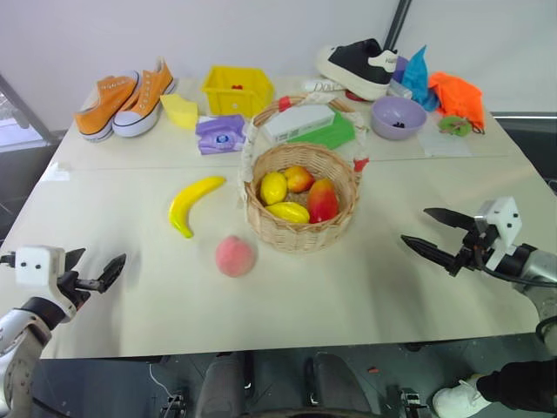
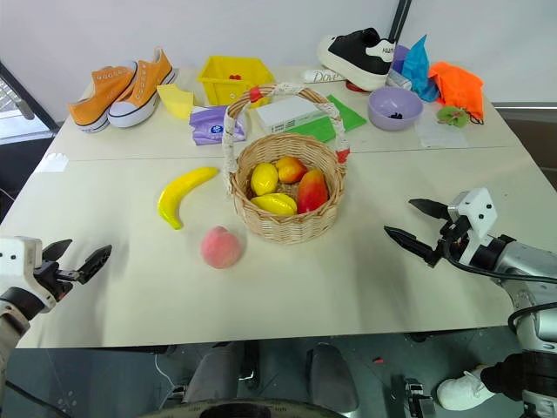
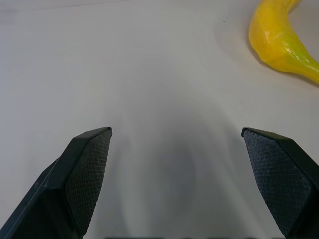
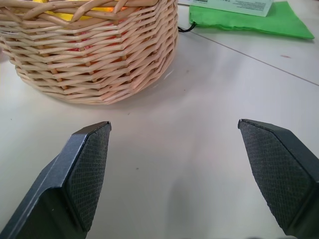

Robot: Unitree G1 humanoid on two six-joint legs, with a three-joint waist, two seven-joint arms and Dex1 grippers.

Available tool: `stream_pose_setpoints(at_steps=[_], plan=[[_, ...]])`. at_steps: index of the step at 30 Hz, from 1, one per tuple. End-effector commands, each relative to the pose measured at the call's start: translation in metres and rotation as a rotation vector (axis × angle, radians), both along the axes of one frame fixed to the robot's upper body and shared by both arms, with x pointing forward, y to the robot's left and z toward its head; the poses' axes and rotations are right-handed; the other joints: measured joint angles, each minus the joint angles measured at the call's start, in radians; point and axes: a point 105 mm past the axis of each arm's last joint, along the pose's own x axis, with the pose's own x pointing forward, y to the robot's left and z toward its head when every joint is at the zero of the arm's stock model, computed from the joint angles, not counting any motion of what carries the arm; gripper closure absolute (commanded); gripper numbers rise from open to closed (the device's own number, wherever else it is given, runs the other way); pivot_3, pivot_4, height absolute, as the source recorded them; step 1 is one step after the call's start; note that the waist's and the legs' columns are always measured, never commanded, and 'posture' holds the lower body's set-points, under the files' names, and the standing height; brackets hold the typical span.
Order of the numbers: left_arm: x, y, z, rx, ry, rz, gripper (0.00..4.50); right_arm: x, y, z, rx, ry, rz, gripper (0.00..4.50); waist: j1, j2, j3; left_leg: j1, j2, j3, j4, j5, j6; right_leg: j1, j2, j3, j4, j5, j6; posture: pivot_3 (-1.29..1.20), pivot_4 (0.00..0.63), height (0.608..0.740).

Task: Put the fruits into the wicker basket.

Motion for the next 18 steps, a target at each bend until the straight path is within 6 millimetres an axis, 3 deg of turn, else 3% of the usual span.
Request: stream_pose_setpoints(at_steps=[1, 9, 18], plan=[[0.003, 0.002, 0.014, 0.037, -0.048, 0.001, 0.00, 0.001, 0.001, 0.007, -0.005, -0.047, 0.004, 0.21, 0.000, 0.000, 0.000, 0.000, 0.000, 0.000, 0.000, 0.000, 0.000, 0.000, 0.000, 0.000, 0.000, 0.000, 0.000, 0.00, 0.150, 0.733], [0.011, -0.003, 0.016, 0.022, -0.058, 0.009, 0.00, 0.004, 0.001, 0.005, -0.017, -0.060, -0.002, 0.21, 0.000, 0.000, 0.000, 0.000, 0.000, 0.000, 0.000, 0.000, 0.000, 0.000, 0.000, 0.000, 0.000, 0.000, 0.000, 0.00, 0.150, 0.733], [0.038, -0.040, 0.036, 0.019, -0.080, -0.130, 0.00, -0.001, 0.019, 0.016, -0.014, -0.086, 0.067, 0.21, 0.004, 0.000, 0.000, 0.000, 0.000, 0.000, 0.001, 0.000, 0.000, 0.001, 0.000, 0.000, 0.001, 0.000, 0.000, 0.00, 0.150, 0.733]])
